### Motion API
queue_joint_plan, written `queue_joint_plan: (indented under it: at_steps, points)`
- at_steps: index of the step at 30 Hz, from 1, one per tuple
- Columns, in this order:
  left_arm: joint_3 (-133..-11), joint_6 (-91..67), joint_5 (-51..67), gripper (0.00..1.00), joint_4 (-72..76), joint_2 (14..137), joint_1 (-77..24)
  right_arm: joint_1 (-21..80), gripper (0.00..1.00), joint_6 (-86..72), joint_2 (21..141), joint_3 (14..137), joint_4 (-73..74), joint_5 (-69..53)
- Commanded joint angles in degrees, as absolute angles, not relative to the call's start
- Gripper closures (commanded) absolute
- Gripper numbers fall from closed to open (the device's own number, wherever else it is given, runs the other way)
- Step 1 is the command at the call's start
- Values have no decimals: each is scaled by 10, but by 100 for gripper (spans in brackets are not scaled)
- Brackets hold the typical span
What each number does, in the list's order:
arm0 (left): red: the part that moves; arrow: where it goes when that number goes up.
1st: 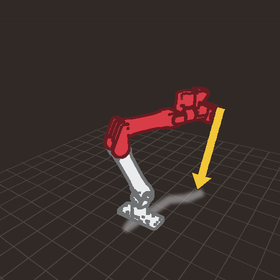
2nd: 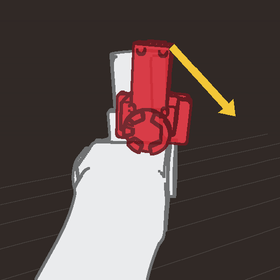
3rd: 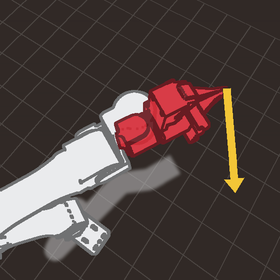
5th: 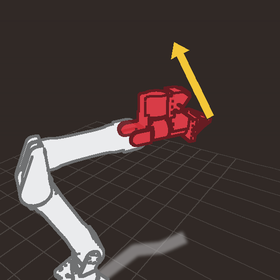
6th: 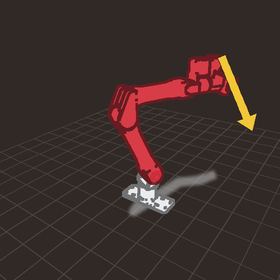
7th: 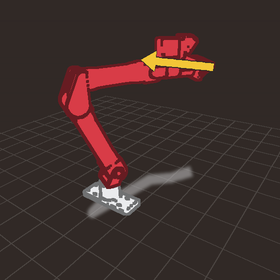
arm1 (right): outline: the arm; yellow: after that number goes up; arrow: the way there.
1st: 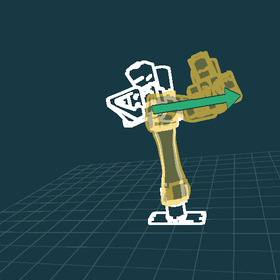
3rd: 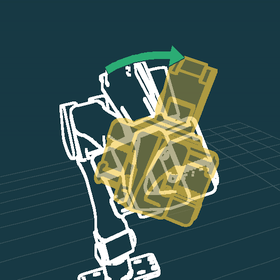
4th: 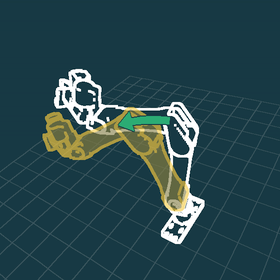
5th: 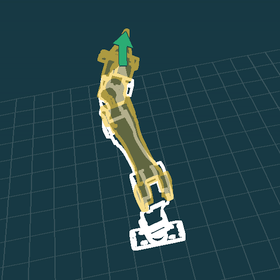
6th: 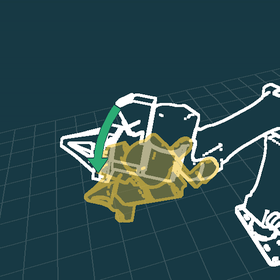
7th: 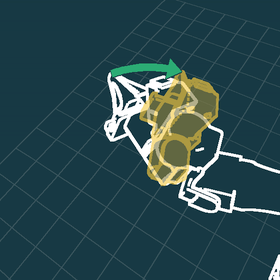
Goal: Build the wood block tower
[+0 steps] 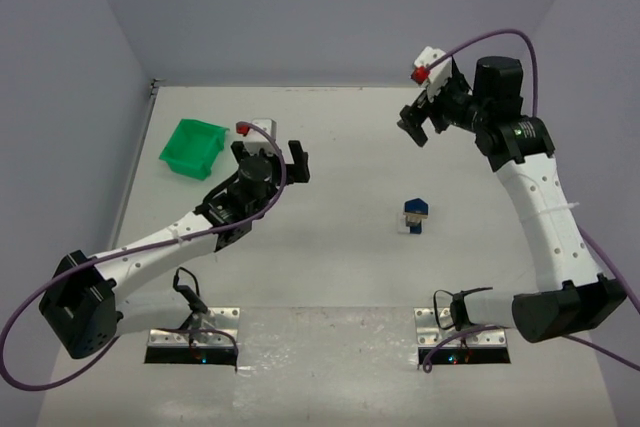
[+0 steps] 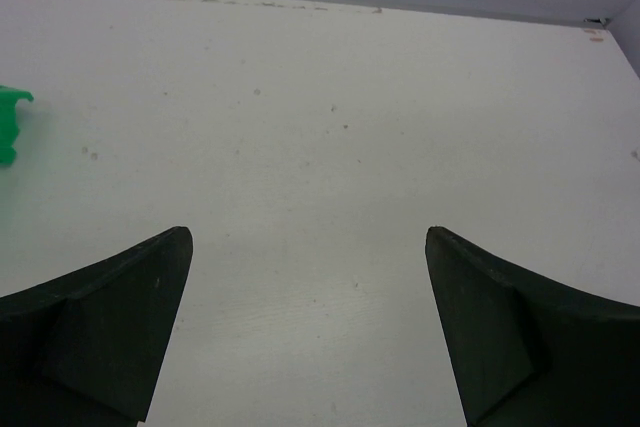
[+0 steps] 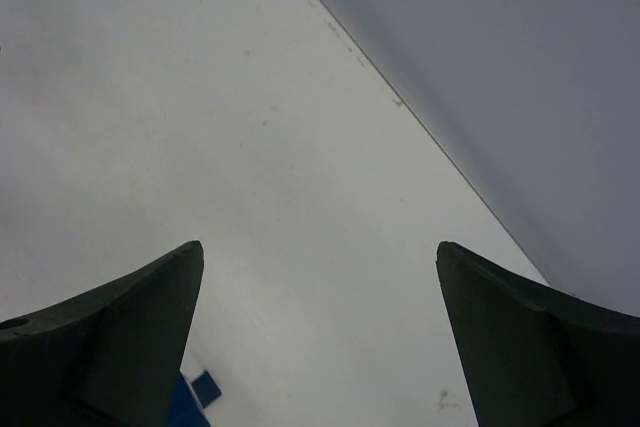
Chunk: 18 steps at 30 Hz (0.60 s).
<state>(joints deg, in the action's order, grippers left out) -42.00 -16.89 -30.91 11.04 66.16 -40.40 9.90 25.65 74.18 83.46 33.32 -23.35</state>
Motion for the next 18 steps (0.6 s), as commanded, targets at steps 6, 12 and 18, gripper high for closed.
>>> queue_joint_plan:
  at_steps: [6,12,18]
  points:
    - [-409,-248,-237,0,104,611,-271,3,1,-132,696,636,151,-134]
    - [-388,-281,-309,0,86,616,-249,-151,1,-252,589,435,146,-18]
    - [-387,-300,-327,0,65,612,-249,-180,1,-293,498,316,140,19]
